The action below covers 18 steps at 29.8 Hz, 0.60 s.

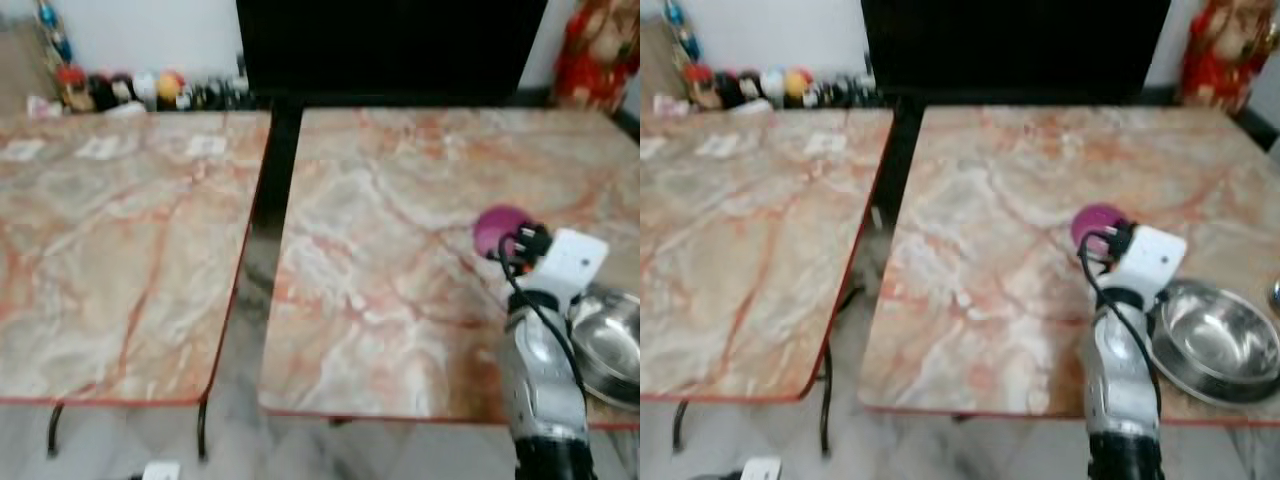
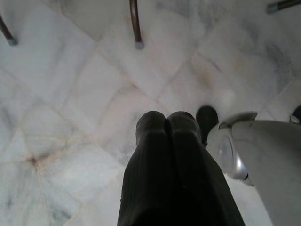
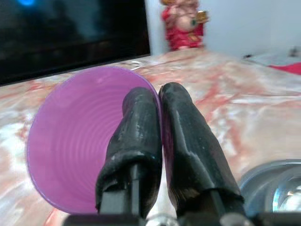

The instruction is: Setting the table

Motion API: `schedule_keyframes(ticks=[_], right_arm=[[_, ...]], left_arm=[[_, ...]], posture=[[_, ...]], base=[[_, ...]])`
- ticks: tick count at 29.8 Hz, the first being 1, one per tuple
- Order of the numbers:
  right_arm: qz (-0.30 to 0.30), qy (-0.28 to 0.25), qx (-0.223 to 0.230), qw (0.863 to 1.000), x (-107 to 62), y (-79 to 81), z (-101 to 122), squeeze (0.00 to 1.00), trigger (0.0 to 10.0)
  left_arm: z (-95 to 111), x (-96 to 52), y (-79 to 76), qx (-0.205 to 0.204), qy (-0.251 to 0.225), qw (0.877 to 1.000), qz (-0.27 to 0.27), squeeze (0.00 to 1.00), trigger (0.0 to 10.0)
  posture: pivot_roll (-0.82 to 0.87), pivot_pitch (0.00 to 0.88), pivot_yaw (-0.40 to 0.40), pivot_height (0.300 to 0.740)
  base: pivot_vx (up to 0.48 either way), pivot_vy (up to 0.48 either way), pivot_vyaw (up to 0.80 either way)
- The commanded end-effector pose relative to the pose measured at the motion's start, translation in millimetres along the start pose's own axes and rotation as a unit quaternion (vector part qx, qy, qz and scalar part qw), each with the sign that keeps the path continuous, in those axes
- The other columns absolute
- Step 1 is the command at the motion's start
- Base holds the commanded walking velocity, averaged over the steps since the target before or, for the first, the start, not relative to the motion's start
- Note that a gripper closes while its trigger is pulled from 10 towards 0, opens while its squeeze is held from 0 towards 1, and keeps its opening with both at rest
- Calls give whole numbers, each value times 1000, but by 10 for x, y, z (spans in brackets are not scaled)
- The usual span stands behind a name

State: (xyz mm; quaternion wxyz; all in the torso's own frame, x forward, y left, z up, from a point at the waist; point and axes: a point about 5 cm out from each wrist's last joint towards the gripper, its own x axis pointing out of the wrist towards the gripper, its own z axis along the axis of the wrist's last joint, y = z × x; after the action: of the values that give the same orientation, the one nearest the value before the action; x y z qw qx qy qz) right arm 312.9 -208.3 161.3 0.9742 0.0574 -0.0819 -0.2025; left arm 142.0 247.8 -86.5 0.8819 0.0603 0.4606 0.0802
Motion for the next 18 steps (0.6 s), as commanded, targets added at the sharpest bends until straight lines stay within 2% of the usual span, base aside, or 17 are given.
schedule_keyframes(ticks=[1,3,5,8,13,18], right_arm=[[-11,-6,4,1000,5,50,127,0,10000],[-20,12,8,1000,0,46,123,0,10000],[-46,71,21,996,-22,18,38,0,10000],[-68,108,50,991,-30,0,-7,0,10000],[-84,124,37,988,-9,-11,9,0,10000],[-90,160,52,982,-17,24,-12,0,10000]], left_arm=[[-111,-31,63,4,19,1000,8,0,10000],[-115,-32,62,5,19,1000,8,0,10000],[-122,-34,60,5,20,1000,7,0,10000],[-124,-34,56,5,21,1000,7,0,10000],[-122,-33,49,5,21,1000,6,0,10000],[-118,-31,46,4,21,1000,6,0,10000]], posture=[[-21,26,-4,740],[-21,26,-4,740],[-22,26,-5,740],[-24,27,-6,740],[-24,26,-6,740],[-22,25,-7,740]], base=[[0,0,0],[0,0,0],[0,0,0],[0,0,0],[0,0,0],[0,0,0]])
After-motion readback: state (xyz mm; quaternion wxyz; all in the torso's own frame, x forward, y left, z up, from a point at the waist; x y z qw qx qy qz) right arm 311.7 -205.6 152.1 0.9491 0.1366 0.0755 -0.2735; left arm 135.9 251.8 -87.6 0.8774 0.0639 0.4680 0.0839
